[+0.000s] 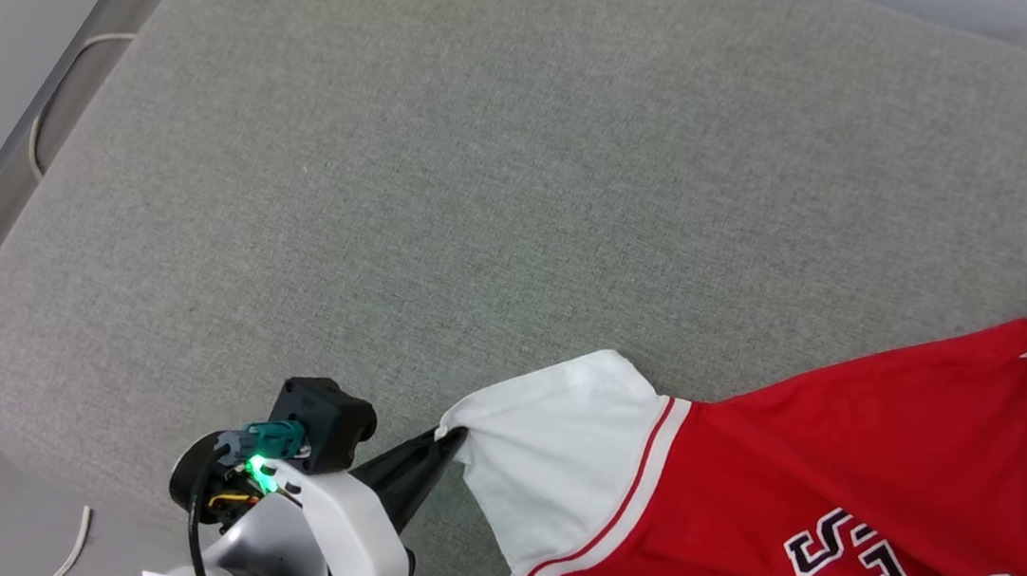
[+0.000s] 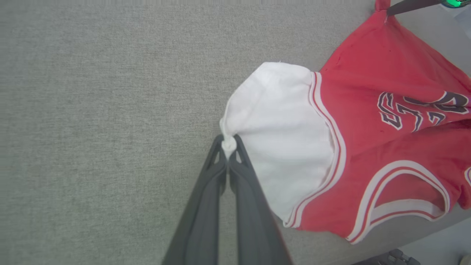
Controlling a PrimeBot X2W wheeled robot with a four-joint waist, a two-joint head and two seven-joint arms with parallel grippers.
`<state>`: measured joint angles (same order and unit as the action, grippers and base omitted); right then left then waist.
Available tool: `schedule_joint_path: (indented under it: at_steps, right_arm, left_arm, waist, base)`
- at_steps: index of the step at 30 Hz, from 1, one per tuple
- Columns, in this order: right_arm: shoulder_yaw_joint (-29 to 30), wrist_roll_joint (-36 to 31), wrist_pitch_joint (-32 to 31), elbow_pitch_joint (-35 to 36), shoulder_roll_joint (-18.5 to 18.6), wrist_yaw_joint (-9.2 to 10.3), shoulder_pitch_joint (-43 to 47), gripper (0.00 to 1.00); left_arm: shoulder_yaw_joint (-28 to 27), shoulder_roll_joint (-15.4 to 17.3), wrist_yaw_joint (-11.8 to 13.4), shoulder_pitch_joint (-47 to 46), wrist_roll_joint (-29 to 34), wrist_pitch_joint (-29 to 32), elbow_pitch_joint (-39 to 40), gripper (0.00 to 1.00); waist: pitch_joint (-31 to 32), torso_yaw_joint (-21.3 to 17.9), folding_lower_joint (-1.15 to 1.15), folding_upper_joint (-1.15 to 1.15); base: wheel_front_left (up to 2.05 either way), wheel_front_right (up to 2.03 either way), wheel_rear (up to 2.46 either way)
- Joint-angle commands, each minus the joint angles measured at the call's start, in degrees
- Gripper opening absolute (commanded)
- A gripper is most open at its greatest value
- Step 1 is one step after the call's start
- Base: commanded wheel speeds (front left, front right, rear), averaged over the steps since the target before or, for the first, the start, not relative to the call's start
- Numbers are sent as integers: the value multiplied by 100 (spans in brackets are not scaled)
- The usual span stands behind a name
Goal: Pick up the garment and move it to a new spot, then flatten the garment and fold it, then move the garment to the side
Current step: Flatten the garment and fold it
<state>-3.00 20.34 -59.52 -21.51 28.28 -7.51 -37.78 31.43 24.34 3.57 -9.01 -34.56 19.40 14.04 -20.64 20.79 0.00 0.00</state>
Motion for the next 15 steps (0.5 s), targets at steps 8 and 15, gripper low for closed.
schedule_joint_path:
  at_steps: [8, 15]
  right_arm:
    - [-116, 259, 1186, -171, 54, 5, -82, 0]
    - [-117, 503, 2072, -86, 118, 5, 94, 0]
  left_arm:
    - [-264, 228, 175, 101, 38, -114, 43, 0]
    - [-618, 486, 412, 98, 188, -281, 253, 0]
  waist:
    - [720, -405, 0, 0]
    - [1266, -754, 0, 0]
  base:
    - [0, 0, 0]
    - [0, 0, 0]
